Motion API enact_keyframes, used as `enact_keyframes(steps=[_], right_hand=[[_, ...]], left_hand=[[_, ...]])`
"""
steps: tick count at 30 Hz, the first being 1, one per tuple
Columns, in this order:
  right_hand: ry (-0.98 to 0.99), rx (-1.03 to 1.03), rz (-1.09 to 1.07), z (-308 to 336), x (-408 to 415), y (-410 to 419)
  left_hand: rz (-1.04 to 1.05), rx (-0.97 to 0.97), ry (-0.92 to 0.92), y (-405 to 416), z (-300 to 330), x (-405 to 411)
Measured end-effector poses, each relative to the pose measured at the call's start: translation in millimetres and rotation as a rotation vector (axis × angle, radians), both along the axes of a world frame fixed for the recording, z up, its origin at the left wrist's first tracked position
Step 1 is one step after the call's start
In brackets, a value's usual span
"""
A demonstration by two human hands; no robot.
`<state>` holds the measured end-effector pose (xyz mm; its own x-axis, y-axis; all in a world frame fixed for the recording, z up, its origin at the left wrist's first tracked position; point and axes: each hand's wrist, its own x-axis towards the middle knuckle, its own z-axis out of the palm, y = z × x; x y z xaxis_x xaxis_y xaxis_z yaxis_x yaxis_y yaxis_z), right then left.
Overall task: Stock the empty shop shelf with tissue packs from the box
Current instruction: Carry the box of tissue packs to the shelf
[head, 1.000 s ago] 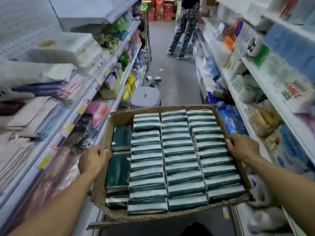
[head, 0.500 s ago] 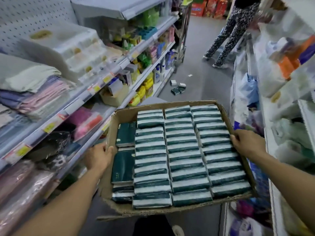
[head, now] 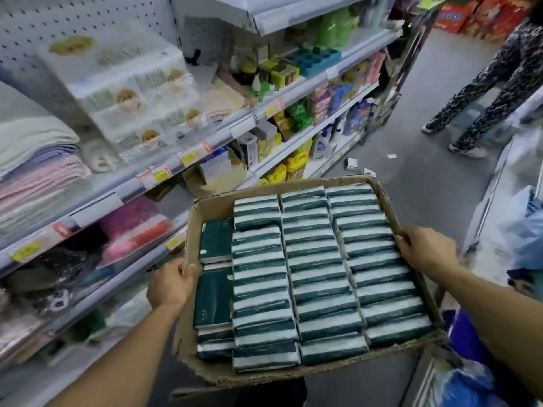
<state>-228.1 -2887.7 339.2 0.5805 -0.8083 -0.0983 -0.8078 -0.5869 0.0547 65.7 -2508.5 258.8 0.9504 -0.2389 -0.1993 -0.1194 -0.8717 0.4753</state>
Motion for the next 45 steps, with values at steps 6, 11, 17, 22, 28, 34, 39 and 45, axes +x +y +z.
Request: enact_keyframes(steps=[6, 11, 17, 22, 28, 34, 39, 45], right_hand=[[0.066, 0.011, 0.171, -4, 90, -102], [0.086, 0.041, 0.297, -26, 154, -170], [0.150, 0.060, 0.504, -68, 226, -244], [0.146, 0.048, 0.669, -103, 270, -291], [0.143, 0.073, 0.761, -131, 312, -318], [0.080, 0.153, 0.788, -151, 338, -329], [0.095, 0.167, 0.768, -159, 352, -329], [0.109, 0.145, 0.758, -167, 364, -327]], left_hand=[[0.155, 0.049, 0.044, -60, -8, 18], [0.290, 0.089, 0.063, -100, -17, 27], [0.475, 0.096, 0.011, -152, -29, 9], [0.635, 0.155, 0.025, -190, -44, -10], [0.724, 0.205, 0.030, -217, -60, -15], [0.773, 0.135, -0.019, -225, -74, -1], [0.779, 0.140, -0.002, -227, -85, 12], [0.777, 0.125, 0.014, -226, -95, 19]])
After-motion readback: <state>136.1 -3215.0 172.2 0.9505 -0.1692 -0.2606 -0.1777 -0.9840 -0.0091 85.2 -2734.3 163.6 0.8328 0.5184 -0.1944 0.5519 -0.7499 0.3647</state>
